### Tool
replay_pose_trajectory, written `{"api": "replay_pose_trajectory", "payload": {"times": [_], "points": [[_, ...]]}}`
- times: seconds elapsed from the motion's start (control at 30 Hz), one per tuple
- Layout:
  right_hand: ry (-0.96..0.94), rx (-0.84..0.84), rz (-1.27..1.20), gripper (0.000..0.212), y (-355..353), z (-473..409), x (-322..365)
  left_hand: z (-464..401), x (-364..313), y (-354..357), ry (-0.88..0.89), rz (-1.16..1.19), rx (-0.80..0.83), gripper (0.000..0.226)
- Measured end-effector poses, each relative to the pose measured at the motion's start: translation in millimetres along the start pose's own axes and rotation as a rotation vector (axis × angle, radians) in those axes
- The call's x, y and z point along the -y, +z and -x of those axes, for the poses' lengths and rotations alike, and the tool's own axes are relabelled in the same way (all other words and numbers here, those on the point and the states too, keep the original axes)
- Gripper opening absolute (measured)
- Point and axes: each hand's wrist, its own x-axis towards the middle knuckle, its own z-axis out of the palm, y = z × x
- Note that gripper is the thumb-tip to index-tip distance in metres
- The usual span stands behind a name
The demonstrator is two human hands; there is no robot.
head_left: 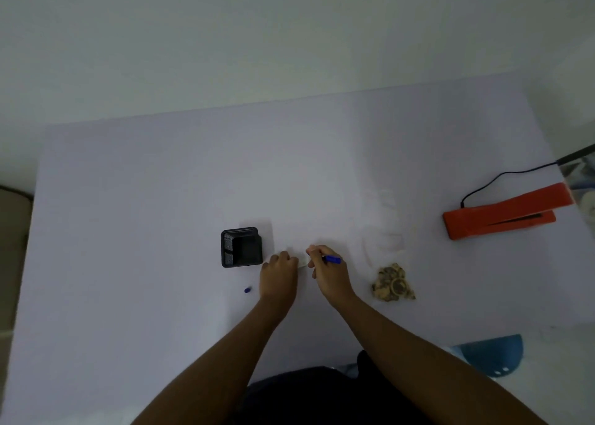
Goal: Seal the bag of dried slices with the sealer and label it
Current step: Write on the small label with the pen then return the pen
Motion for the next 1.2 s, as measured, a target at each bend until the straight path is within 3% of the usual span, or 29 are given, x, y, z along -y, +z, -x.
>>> {"api": "replay_pose_trajectory", "payload": {"times": [0.13, 0.33, 0.5, 0.67, 0.8, 1.2], "points": [[0.025, -0.006, -0.009, 0.021, 1, -1, -7, 4, 2, 5, -0.046, 0.065, -0.065, 0.025], [0.029, -0.024, 0.005, 0.028, -1, -1, -14, 0, 9, 0, -0.072, 0.070, -0.039, 0.011], [-0.007, -0.018, 0.013, 0.027, 2, 0, -16, -3, 8, -2, -0.055, 0.130, -0.050, 0.013], [-0.035, 0.056, 0.084, 0.032, 8, 6, -15, 6, 5, -1, 0.000, 0.077, 0.017, 0.016], [-0.056, 0.085, 0.117, 0.035, 14, 13, -19, 19, 3, 2, 0.079, 0.027, 0.081, 0.005], [-0.186, 0.127, 0.150, 0.015, 14, 17, -45, 37, 4, 10, 0.208, -0.073, 0.101, 0.024]]}}
